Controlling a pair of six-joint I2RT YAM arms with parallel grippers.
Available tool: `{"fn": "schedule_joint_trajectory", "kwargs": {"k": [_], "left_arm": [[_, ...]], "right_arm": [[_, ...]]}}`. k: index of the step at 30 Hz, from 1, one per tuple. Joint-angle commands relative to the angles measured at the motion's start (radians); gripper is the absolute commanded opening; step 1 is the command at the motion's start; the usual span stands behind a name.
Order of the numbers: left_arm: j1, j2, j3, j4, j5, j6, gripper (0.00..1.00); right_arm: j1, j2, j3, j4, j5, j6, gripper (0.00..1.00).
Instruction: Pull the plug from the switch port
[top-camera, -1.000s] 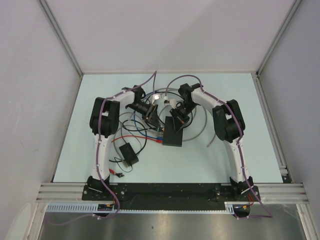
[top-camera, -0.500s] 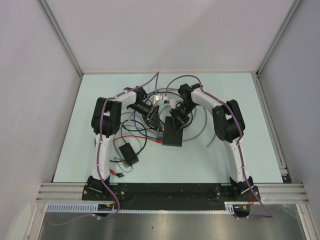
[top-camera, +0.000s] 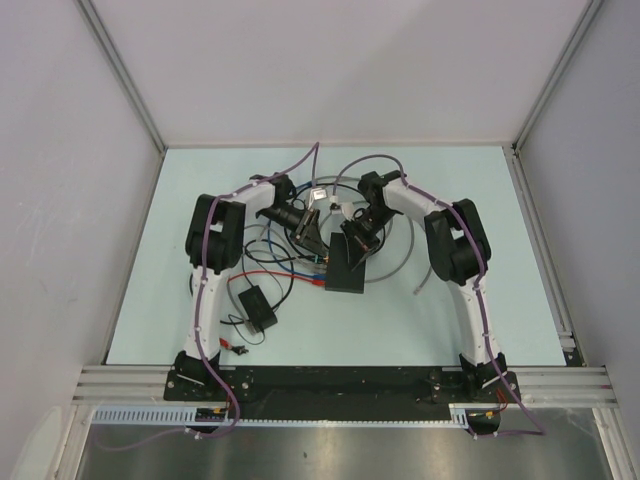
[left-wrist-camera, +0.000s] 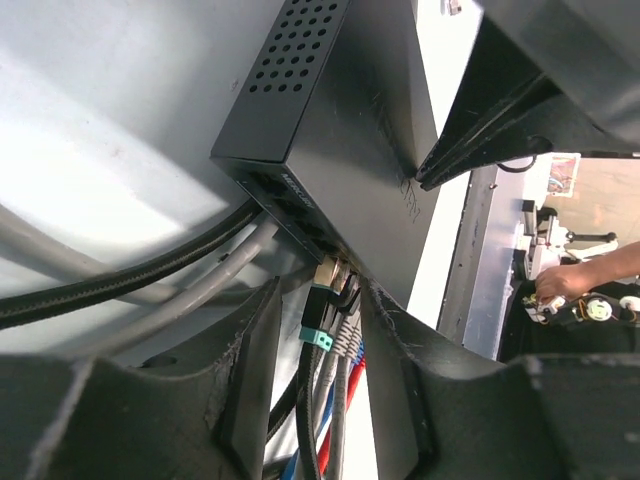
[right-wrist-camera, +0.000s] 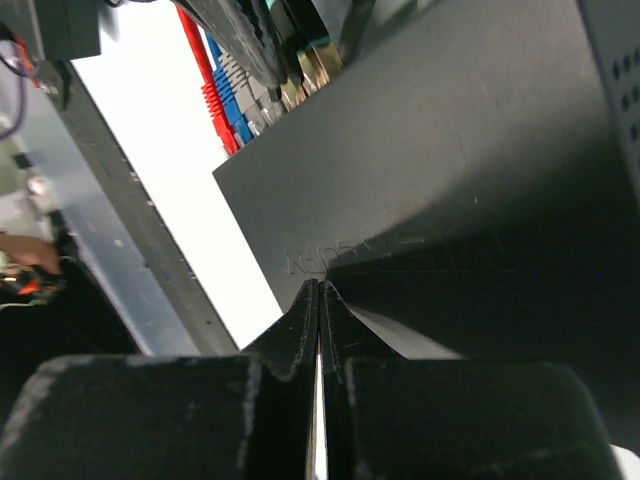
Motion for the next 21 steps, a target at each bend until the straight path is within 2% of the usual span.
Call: {"fn": "schedule_joint_trajectory", "kwargs": {"k": [1, 8, 16, 21], "left_arm": [[-0.009, 0.006, 0.028, 0.02, 0.056, 0.013, 0.42], [-0.031, -0.003, -0.001, 0.021, 0.036, 0.018, 0.4], [-0.038, -0.012, -0.018, 0.043, 0.01, 0.001, 0.27], [-0.038, -0.017, -0.017, 0.027, 0.025, 0.024, 0.28]], "right_arm": [[-0.023, 0.046, -0.08, 0.148, 0.195, 0.001, 0.0], [-0.028, 0.058, -0.095, 0.154, 0.183, 0.021, 0.0], [-0.028, 0.069, -0.093, 0.159, 0.179, 0.031, 0.0], [-0.029, 0.069, -0.093, 0.162, 0.178, 0.032, 0.0]]}}
